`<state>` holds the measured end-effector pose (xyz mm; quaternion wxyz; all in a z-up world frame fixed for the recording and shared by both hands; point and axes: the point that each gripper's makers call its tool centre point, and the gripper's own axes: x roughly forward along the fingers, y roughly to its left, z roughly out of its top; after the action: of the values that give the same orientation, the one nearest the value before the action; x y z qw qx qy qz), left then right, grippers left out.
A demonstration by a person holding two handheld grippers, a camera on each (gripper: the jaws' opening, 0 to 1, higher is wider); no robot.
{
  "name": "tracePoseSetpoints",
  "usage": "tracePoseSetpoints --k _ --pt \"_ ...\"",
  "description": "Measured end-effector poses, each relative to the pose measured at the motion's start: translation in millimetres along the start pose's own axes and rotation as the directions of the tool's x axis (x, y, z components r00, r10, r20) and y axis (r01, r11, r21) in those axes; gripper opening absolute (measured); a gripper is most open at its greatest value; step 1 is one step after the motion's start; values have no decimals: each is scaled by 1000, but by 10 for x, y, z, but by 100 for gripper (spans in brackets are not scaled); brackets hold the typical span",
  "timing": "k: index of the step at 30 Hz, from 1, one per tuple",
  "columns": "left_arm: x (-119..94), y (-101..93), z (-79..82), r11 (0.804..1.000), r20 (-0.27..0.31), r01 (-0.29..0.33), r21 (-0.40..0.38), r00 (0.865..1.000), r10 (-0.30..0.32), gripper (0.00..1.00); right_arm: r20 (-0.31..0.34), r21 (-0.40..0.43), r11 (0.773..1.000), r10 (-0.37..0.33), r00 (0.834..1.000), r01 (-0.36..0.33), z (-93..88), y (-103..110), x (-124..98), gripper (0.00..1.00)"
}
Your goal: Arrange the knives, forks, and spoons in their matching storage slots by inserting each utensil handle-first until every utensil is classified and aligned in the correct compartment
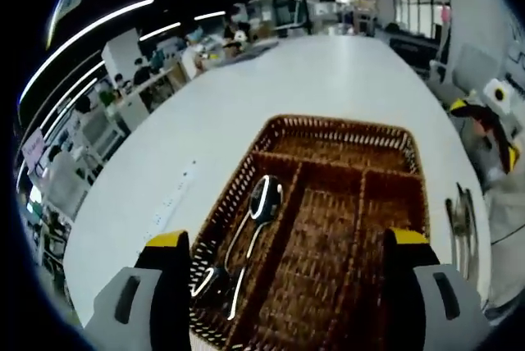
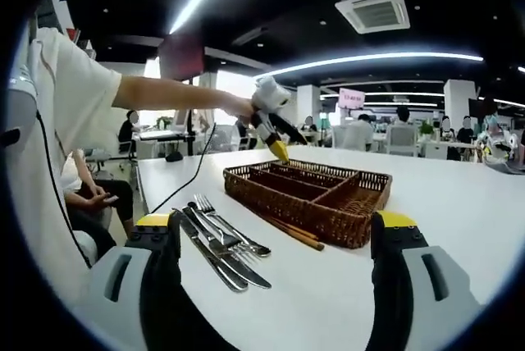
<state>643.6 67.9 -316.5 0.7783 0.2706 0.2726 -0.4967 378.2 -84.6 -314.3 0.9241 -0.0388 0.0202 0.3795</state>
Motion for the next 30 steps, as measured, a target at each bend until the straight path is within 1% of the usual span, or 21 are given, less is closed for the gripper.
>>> tracePoseSetpoints --k 4,7,9,12,13,16,17,19,22,26,29,30 --pt "-63 -67 -5 1000 -11 -13 18 1000 13 100 -7 -2 1000 0 1000 0 -7 24 -19 100" --pt "-115 -105 33 1000 10 -20 2 1000 20 100 -14 -1 1000 1 1000 -1 -7 42 -27 100" --pt "-140 -130 32 1000 13 -31 3 999 31 100 -15 -3 1000 -1 1000 1 -3 51 -32 100" --pt "-178 -169 23 999 22 -52 8 998 52 100 -11 0 1000 5 1000 -5 8 83 -36 100" --pt "-198 -180 21 997 33 -73 4 997 73 100 -12 2 1000 13 1000 -13 10 119 -35 100" --pt "-245 -259 -8 997 46 -82 -4 996 82 100 -12 6 1000 22 1000 -22 11 160 -34 100" --pt "-252 -276 -16 997 47 -82 -6 996 82 100 9 13 1000 26 1000 -27 37 191 -36 100" --pt "-295 -324 -42 995 53 -97 -9 994 98 100 4 34 999 39 999 -39 19 236 -46 100" --pt "-333 -364 -52 994 73 -102 -33 992 104 100 -6 7 999 34 999 -34 9 260 -42 100" --pt "-381 -433 -107 993 83 -110 -46 990 114 100 -12 7 999 43 999 -43 10 297 -49 100" --pt "-406 -472 -141 989 107 -125 -77 985 133 100 -17 10 999 49 999 -49 8 321 -45 100" --pt "-410 -488 -161 989 106 -128 -80 985 136 100 -21 10 999 47 999 -46 3 320 -41 100"
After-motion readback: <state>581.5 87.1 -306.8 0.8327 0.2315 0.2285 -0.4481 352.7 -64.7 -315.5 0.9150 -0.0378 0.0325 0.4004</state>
